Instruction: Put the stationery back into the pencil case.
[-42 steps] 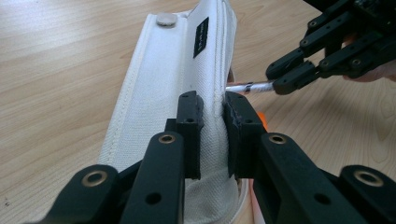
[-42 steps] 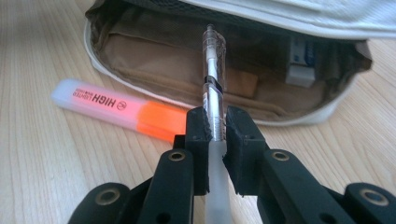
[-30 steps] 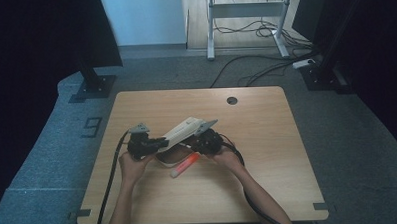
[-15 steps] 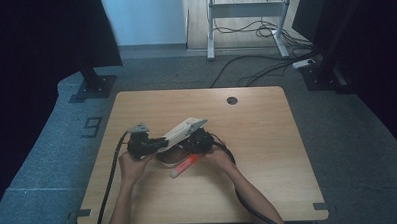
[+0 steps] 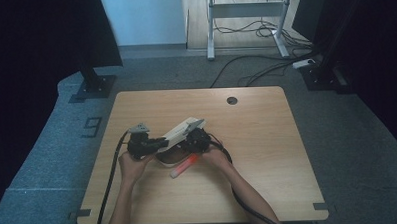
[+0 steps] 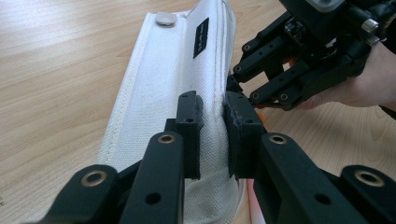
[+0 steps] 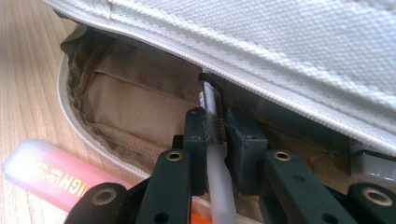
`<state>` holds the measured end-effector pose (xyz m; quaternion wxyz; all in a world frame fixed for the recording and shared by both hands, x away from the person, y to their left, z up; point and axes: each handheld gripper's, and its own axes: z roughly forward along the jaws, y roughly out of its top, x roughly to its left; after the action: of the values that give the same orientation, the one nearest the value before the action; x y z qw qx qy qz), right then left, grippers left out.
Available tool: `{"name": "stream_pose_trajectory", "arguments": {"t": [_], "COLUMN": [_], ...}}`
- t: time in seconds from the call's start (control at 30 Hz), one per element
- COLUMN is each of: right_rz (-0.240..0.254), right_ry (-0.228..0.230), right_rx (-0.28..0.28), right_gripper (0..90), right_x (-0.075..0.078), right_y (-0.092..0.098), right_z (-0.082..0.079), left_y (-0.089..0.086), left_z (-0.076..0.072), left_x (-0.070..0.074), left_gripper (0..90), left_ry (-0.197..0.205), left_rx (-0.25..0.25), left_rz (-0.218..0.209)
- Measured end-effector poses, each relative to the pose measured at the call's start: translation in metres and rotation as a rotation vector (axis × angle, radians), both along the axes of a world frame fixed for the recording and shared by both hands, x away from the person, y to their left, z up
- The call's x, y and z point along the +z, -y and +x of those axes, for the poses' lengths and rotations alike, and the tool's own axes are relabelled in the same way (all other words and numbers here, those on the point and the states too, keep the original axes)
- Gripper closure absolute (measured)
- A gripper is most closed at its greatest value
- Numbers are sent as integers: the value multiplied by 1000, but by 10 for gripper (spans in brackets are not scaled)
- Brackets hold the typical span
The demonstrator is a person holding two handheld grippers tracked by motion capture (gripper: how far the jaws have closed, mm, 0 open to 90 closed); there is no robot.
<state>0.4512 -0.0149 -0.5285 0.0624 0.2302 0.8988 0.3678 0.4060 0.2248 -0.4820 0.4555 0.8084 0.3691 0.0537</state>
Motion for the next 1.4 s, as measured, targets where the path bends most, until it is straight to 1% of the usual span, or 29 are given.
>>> {"name": "stream_pose_trajectory", "arguments": {"t": [0.1, 0.23, 0.3, 0.33, 0.57, 0.8, 0.93, 0.97, 1.03, 1.07, 1.2, 1.27, 1.4], "right_rz": [-4, -2, -11, -12, -14, -16, -19, -22, -26, -30, -33, -35, -18], "right_ry": [7, 10, 15, 20, 13, 0, -25, -24, -27, -37, -32, -22, -2], "right_rx": [-9, -23, -24, -28, -43, -61, -63, -58, -52, -53, -42, -47, -62], "right_gripper": [717, 692, 686, 685, 685, 700, 712, 721, 746, 772, 815, 814, 814], "right_x": [2, 6, 7, 7, 8, 3, -2, -3, -5, -6, -7, -6, 0], "right_y": [2, 9, 13, 16, 37, 55, 58, 58, 57, 56, 54, 53, 53], "right_z": [0, -2, -3, -4, -8, -13, -14, -14, -14, -14, -14, -13, -9], "left_y": [0, 0, 0, 0, 0, -1, -1, -1, -1, -1, 0, 0, -1], "left_z": [0, 0, 0, 0, 0, 0, 0, 0, 0, 0, 0, 0, 0], "left_x": [0, 0, 0, 0, 0, 0, 0, 0, 0, 0, 0, 0, 0], "left_gripper": [770, 770, 770, 769, 769, 769, 769, 769, 769, 769, 769, 769, 769], "left_ry": [0, 0, 0, 0, -1, -2, -3, -2, -2, -2, -1, -1, -3], "left_rx": [-1, -1, -2, -2, -2, -2, -2, -3, -3, -3, -3, -3, -4], "left_rz": [0, 0, 1, 0, -1, -2, -3, -2, -2, -2, 0, 0, -2]}}
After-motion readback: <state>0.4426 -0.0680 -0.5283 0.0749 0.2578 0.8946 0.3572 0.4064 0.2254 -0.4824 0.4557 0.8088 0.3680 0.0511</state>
